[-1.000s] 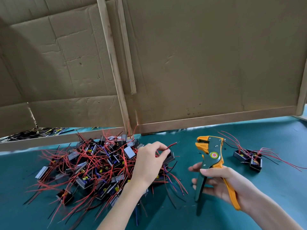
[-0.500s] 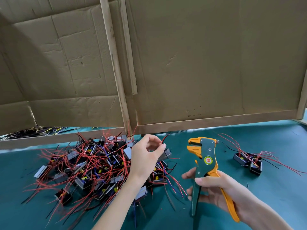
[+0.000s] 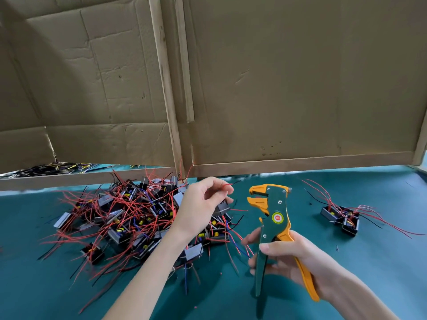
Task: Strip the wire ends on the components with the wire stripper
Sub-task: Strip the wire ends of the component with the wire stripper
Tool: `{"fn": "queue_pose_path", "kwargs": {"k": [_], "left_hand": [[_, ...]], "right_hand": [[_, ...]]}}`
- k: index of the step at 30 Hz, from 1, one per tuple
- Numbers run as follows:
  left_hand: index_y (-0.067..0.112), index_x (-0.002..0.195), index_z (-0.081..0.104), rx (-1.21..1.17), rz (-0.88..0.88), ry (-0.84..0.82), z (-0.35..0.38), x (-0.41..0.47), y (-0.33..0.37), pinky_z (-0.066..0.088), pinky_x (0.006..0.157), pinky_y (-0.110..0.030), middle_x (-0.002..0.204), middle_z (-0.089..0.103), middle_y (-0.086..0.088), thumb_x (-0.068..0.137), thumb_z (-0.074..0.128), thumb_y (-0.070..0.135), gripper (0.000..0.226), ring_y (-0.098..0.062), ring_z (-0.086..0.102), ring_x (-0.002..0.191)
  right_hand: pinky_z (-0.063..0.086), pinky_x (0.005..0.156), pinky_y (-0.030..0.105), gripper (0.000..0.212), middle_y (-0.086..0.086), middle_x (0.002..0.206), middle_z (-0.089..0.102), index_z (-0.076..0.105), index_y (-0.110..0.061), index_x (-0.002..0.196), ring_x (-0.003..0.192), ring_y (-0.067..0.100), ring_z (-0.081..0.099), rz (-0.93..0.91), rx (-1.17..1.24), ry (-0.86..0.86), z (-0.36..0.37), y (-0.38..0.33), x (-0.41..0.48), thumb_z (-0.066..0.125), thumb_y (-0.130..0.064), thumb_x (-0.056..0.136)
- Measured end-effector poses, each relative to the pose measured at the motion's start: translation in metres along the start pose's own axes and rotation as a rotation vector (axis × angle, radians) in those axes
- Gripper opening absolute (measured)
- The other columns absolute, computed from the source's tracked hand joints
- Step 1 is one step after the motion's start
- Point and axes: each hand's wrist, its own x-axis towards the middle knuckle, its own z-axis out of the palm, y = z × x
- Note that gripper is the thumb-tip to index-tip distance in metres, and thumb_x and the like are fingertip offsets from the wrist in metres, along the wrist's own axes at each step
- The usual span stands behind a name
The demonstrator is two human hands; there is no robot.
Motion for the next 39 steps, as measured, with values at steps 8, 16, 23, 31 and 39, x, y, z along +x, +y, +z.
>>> {"fn": "queue_pose_path", "kwargs": {"k": [8,16,23,31,39], "left_hand": [[0.013,0.091,0.07,-0.031,-0.04,0.085,-0.007,-0.038,-0.008,0.051,0.068,-0.019,0.071,0.07,0.0,0.089,0.065,0.007,0.008,-0.013,0.067,0.066],[0.022,0.085,0.073,-0.091,-0.072,0.126,-0.011,-0.055,-0.016,0.047,0.067,-0.013,0.075,0.071,0.01,0.087,0.067,0.015,0.01,-0.003,0.062,0.068],[0.024,0.08,0.074,-0.112,-0.086,0.068,-0.009,-0.056,-0.012,0.045,0.06,-0.013,0.066,0.067,0.011,0.085,0.07,0.014,0.011,-0.002,0.057,0.06],[0.026,0.076,0.074,0.005,-0.058,-0.2,-0.021,-0.022,0.008,0.047,0.065,-0.018,0.069,0.067,0.007,0.085,0.07,0.017,0.014,-0.006,0.056,0.064],[0.024,0.076,0.075,0.002,-0.054,-0.318,-0.027,-0.009,0.012,0.043,0.061,-0.015,0.068,0.066,0.003,0.084,0.071,0.016,0.012,-0.004,0.052,0.06]], "right_hand": [[0.055,0.073,0.044,0.03,0.028,0.091,0.066,0.069,0.001,0.095,0.078,0.038,0.066,0.066,0.005,-0.067,0.012,0.005,0.0,0.075,-0.005,0.066],[0.054,0.078,0.043,0.028,0.028,0.091,0.067,0.066,0.0,0.094,0.081,0.037,0.065,0.082,-0.074,-0.135,0.021,0.008,-0.002,0.078,-0.008,0.07],[0.054,0.078,0.046,0.024,0.026,0.086,0.065,0.068,-0.003,0.091,0.08,0.038,0.064,0.061,-0.095,-0.165,0.023,0.009,-0.002,0.079,-0.008,0.07],[0.054,0.076,0.045,0.02,0.026,0.083,0.064,0.068,-0.004,0.088,0.078,0.038,0.063,0.011,-0.087,-0.138,0.017,0.002,-0.005,0.079,-0.007,0.071],[0.052,0.061,0.037,0.028,0.02,0.065,0.06,0.063,-0.011,0.072,0.058,0.031,0.059,0.015,-0.138,-0.044,0.022,0.002,-0.007,0.087,-0.025,0.065]]}}
